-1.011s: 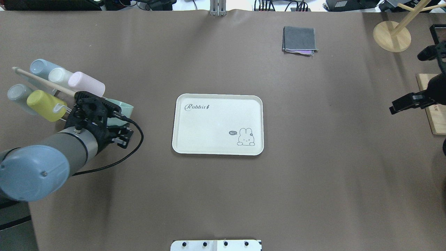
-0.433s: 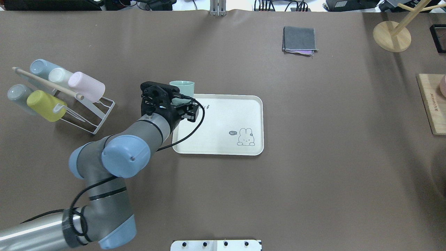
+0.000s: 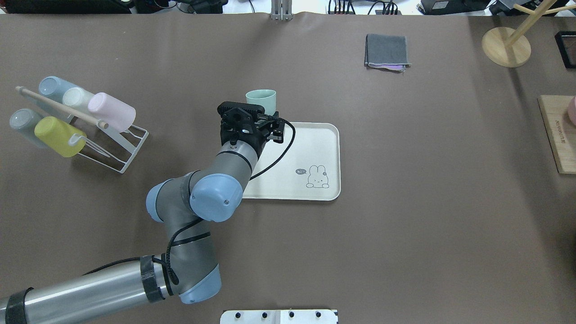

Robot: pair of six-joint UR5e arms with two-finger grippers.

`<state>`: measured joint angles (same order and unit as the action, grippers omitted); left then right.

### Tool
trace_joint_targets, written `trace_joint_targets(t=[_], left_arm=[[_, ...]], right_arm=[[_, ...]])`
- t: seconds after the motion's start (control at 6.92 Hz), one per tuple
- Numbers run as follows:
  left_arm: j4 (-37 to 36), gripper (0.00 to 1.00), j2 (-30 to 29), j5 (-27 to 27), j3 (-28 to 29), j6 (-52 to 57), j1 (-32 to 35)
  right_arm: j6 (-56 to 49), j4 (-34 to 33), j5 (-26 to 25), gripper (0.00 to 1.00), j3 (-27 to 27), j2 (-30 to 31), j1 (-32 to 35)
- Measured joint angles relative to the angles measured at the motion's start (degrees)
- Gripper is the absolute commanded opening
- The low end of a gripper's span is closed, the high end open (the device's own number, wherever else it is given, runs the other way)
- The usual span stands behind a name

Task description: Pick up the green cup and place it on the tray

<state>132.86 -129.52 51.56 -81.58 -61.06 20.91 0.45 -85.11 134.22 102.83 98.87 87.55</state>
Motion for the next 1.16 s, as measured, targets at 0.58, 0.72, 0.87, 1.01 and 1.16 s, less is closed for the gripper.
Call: trace_joint_targets(t=[0.58,0.72,0.87,1.01,1.16], left_arm=[[-2.9,0.11,-3.0,-13.9,6.3,2.4,-6.0],[-4.6,0.11,-3.3,-16.4,7.0,2.7,-6.7],[-5.4,0.09,-3.7,-17.5,8.1,2.7,-7.0],[-5.7,0.09,-4.1,-17.9,8.9,2.3,-7.1],[-5.8,0.08,-4.7,-18.3,10.0,0.8,-7.1]], right_arm=[[-1.1,-0.1,0.0,1.00,-1.8,1.1,3.2],[-1.0,-0.1,-0.1,1.00,-1.8,1.2,3.3],[-0.9,-0.1,-0.1,1.00,-1.9,1.4,3.3],[-1.1,0.0,-0.2,1.00,-2.0,1.5,3.3],[-1.4,0.0,-0.1,1.00,-2.4,1.8,3.3]])
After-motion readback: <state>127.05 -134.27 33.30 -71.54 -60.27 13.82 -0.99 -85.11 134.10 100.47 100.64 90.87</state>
